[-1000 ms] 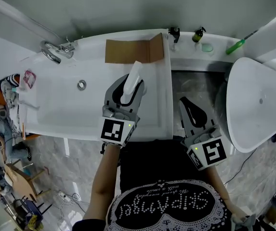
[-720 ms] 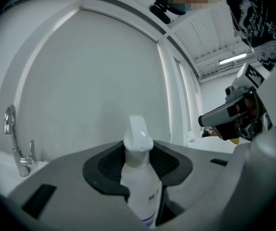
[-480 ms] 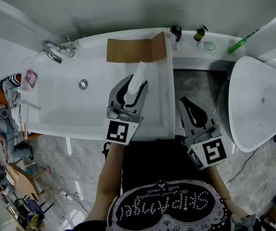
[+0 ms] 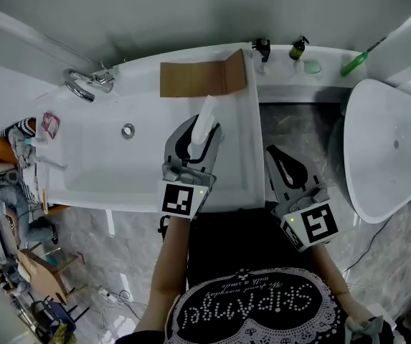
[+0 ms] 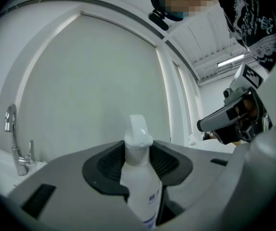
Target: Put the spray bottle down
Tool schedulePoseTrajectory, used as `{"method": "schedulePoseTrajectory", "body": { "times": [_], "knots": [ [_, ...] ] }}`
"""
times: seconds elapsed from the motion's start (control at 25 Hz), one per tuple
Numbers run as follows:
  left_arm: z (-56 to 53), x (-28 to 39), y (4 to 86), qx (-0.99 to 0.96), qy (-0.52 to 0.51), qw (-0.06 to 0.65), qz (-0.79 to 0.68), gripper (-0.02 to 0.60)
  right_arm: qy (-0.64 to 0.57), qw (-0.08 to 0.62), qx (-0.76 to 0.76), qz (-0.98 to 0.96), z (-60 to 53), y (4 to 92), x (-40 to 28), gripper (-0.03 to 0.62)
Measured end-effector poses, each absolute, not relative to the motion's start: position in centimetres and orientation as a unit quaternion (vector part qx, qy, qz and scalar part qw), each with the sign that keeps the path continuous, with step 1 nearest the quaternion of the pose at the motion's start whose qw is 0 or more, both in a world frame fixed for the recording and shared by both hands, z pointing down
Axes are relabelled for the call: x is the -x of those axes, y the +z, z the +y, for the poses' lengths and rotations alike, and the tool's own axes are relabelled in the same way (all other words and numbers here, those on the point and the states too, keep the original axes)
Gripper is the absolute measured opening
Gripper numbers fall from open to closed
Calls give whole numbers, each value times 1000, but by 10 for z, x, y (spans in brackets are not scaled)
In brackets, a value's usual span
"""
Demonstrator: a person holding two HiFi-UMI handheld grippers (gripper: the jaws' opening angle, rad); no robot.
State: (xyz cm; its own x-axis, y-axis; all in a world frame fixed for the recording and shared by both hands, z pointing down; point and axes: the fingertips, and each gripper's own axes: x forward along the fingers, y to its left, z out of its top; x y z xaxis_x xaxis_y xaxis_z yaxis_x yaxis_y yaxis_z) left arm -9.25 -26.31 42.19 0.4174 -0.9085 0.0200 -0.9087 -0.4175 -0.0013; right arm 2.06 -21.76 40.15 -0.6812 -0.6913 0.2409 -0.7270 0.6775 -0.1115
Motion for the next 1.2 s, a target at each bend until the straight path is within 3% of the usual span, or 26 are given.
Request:
{"method": "schedulePoseTrajectory", "body": {
  "times": [0.24,0.32,0.68,1.2],
  "knots": [
    [-259,95,426,-846,1,46,-531,160,103,86,-389,-912,-219,402,-20,26],
    [-256,94,424,-849,-12,62,-525,197,106,84,-390,-911,-219,402,-21,28],
    [-245,85,418,-865,42,42,-498,222,109,79,-390,-911,-221,401,-22,28],
    [-236,92,357,-872,16,18,-489,221,102,76,-382,-915,-217,394,-22,28]
  ]
}}
